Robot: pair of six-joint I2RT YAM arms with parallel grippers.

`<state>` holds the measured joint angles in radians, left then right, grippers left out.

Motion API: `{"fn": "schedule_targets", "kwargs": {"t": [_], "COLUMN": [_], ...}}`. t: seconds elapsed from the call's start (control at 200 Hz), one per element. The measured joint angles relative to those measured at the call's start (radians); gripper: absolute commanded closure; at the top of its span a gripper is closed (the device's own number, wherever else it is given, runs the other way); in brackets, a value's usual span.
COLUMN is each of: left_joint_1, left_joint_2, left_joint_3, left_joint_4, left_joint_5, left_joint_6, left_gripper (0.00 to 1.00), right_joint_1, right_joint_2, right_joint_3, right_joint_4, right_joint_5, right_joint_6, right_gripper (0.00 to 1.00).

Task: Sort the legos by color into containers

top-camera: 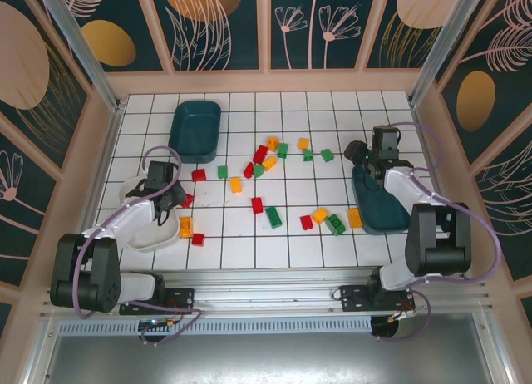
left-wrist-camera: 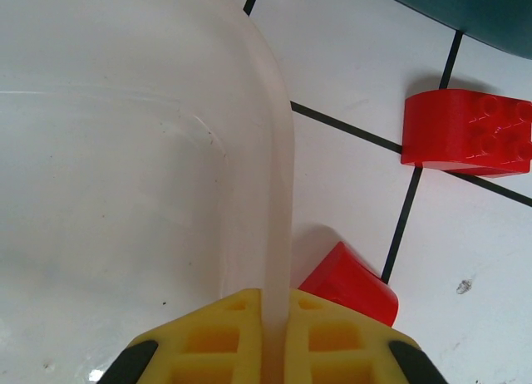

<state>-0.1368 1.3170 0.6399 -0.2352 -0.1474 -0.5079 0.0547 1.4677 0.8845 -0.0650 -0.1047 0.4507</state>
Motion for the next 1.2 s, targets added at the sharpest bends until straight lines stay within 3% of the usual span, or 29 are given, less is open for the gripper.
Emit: {"fn": "schedule_targets", "kwargs": {"t": [0.225, 0.47, 0.836, 0.976, 1.196], "left_joint_1": [-0.008, -0.031, -0.161, -0.242, -0.387], "left_joint_2": [-0.004, -0.043, -0.056, 0.04, 0.354], "left_joint_3": [0.016, 0.099, 0.468, 0.625, 0.927], "left_joint_4": [-0.011, -0.074, -0.221, -0.226, -0.208], "left_joint_5": [-0.014, -0.04, -0.064, -0.033, 0.028], "left_joint_6": [0.008, 0.018, 0.046, 0.056, 0.099], "left_gripper": [1.0, 1.0, 1.0, 1.0, 1.0], "right_joint_1": [0.045, 0.045, 0.052, 0.06, 0.08], "right_joint_2": [-0.184, -0.229, -0.227, -0.207, -0.15], "right_joint_3": [-0.132, -0.184, -0.207, -0.209, -0.209], "right_joint_4": [-0.09, -0.158, -0.172, -0.17, -0.16], "right_joint_5": [0.083, 0.127, 0.14, 0.142, 0.154], "right_joint_6": [-0.002, -0.007, -0.007, -0.008, -0.024], "right_gripper": [0.46, 0.45, 0.47, 0.52, 0.65]}}
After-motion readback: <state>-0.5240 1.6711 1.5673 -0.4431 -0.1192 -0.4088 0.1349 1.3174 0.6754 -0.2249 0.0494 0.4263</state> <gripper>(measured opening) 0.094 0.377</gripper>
